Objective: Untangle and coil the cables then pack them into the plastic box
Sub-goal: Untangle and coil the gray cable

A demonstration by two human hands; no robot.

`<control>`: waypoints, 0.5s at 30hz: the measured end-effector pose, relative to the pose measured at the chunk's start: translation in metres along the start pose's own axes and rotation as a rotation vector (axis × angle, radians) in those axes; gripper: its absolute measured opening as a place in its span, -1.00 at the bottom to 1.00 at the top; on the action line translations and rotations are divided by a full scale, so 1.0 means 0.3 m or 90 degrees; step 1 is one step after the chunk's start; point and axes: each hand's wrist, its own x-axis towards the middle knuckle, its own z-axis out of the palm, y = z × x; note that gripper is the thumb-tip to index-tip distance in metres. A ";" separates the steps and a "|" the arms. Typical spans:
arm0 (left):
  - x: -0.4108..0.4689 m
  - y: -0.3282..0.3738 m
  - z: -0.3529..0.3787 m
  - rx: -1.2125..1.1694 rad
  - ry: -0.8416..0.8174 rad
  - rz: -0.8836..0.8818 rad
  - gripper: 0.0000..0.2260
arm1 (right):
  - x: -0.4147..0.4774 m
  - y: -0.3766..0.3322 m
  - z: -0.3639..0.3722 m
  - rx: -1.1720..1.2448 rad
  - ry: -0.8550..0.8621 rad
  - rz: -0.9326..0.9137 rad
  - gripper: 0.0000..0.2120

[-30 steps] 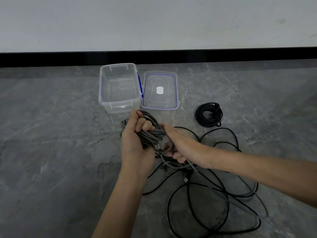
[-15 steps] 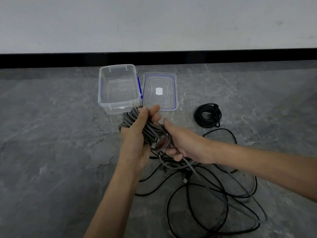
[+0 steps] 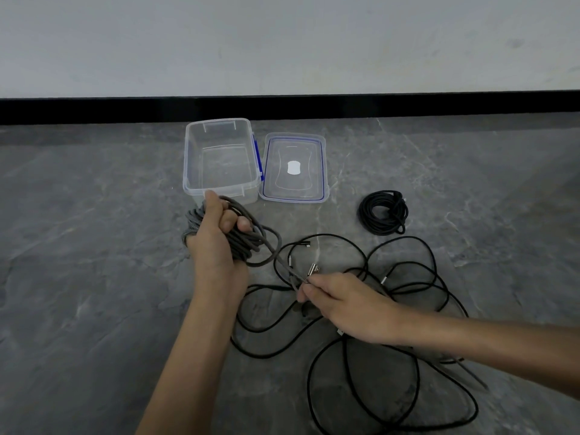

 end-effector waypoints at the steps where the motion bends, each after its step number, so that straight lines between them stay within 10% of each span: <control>1: -0.003 0.002 -0.001 -0.011 -0.006 -0.009 -0.71 | 0.000 0.005 -0.003 -0.014 0.002 0.002 -0.73; 9: -0.030 -0.006 0.052 0.007 -0.071 -0.023 -0.74 | 0.054 -0.007 -0.076 0.207 0.072 0.009 -0.86; 15: -0.043 -0.024 0.050 0.028 -0.091 -0.042 -0.76 | 0.065 -0.054 -0.080 -0.031 0.320 -0.157 -0.64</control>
